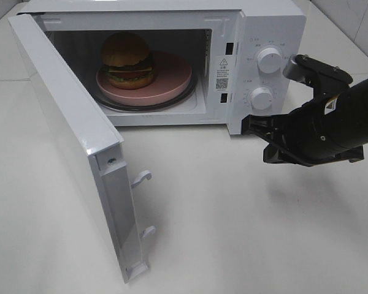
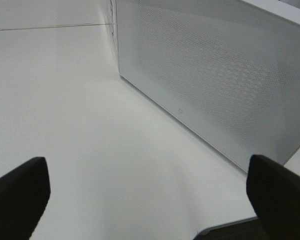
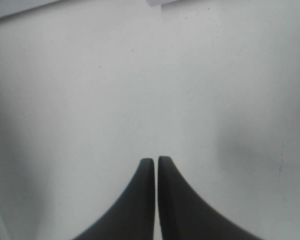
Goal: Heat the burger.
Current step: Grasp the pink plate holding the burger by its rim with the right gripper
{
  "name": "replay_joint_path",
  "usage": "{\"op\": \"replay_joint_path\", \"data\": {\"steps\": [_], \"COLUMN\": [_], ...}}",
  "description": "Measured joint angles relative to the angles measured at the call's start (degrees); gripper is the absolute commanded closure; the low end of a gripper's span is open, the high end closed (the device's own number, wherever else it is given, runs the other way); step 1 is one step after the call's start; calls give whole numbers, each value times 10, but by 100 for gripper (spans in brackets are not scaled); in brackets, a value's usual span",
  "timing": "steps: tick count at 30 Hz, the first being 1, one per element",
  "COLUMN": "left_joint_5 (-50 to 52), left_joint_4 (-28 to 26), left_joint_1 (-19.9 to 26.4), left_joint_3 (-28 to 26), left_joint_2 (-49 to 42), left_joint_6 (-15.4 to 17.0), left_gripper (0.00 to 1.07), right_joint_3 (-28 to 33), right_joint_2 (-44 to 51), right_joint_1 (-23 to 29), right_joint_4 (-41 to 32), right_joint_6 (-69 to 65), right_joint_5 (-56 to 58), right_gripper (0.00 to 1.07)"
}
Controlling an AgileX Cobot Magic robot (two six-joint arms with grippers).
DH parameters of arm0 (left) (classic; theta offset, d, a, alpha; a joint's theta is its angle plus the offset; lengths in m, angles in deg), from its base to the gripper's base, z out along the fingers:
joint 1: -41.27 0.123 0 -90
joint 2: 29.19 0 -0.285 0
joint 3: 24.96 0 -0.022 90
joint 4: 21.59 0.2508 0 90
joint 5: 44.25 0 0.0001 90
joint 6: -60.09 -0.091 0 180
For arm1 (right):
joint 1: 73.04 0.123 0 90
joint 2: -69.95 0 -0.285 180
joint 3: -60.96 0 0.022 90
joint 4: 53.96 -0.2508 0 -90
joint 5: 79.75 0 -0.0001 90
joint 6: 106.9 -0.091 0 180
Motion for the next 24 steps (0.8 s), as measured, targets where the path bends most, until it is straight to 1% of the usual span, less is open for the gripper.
{"op": "replay_joint_path", "data": {"steps": [9,11,12,14,17,18,20,22,24], "left_joint_5": [0,0,0,0,0,0,0,0,0], "left_joint_4": [0,0,0,0,0,0,0,0,0], "left_joint_1": [0,0,0,0,0,0,0,0,0], "left_joint_3": [0,0,0,0,0,0,0,0,0], "left_joint_2": [0,0,0,0,0,0,0,0,0], "left_joint_6": [0,0,0,0,0,0,0,0,0], "left_gripper": [6,6,6,6,6,6,6,6,6], "right_joint_3": [0,0,0,-1,-1,-5,-9,-29,-35], "right_joint_2": [50,66,66,80,84,89,92,98,98], "right_joint_1": [0,0,0,0,0,0,0,0,0], "right_joint_4": [0,1,1,5,7,19,26,58,66], "right_joint_6": [83,139,139,264,292,348,375,460,484], "right_joint_5": [96,127,127,176,186,203,211,222,225], "right_gripper": [107,107,107,107,107,107,107,106,106]}}
